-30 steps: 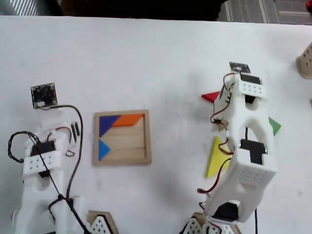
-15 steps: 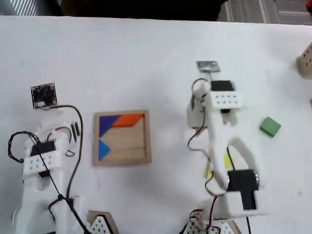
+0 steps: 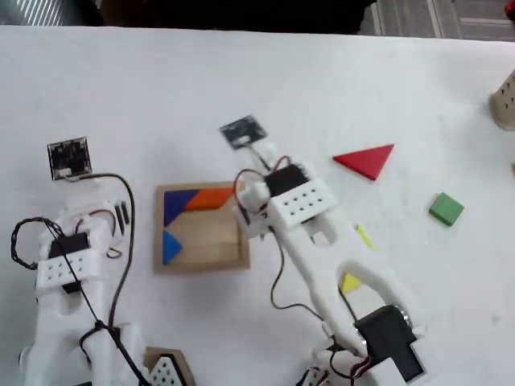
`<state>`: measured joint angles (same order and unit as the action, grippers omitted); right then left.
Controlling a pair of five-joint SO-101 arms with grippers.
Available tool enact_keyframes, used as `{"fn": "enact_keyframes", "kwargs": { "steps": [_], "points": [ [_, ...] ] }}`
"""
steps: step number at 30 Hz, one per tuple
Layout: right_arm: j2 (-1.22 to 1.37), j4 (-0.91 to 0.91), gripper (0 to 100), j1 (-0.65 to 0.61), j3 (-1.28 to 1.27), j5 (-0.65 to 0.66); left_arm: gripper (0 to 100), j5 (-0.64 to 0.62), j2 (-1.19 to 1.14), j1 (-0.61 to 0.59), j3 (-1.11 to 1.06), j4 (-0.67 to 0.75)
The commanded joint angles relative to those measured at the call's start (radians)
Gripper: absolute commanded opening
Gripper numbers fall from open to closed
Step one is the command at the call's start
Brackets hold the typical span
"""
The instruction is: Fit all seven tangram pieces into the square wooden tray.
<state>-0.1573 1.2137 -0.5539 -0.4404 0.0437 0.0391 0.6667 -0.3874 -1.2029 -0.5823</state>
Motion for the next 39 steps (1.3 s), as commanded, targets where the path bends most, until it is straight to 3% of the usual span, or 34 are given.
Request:
{"fn": "enact_keyframes", "kwargs": {
  "steps": [1, 8, 13, 21, 28, 35, 39],
  "points": [
    [-0.045, -0.048, 8.0, -0.122, 0.008, -0.011, 16, 0.012, 0.002, -0.010, 0.009, 0.017],
    [0.045, -0.133, 8.4, -0.222, 0.011, -0.008, 16, 0.012, 0.002, -0.010, 0.009, 0.017],
    [0.191, -0.189, 8.6, -0.228, 0.049, -0.002, 16, 0.012, 0.002, -0.010, 0.009, 0.017],
    [0.243, -0.116, 20.0, -0.232, 0.141, 0.048, 16, 0.012, 0.002, -0.010, 0.009, 0.017],
    [0.216, 0.008, 21.2, -0.228, 0.198, 0.092, 16, 0.012, 0.004, -0.010, 0.009, 0.015],
    [-0.013, 0.058, 19.4, -0.134, 0.072, 0.098, 16, 0.006, 0.012, -0.010, 0.009, 0.009],
    [-0.101, -0.053, 5.9, -0.128, -0.101, 0.098, 16, 0.006, 0.013, -0.007, 0.009, -0.015]
  ]
}}
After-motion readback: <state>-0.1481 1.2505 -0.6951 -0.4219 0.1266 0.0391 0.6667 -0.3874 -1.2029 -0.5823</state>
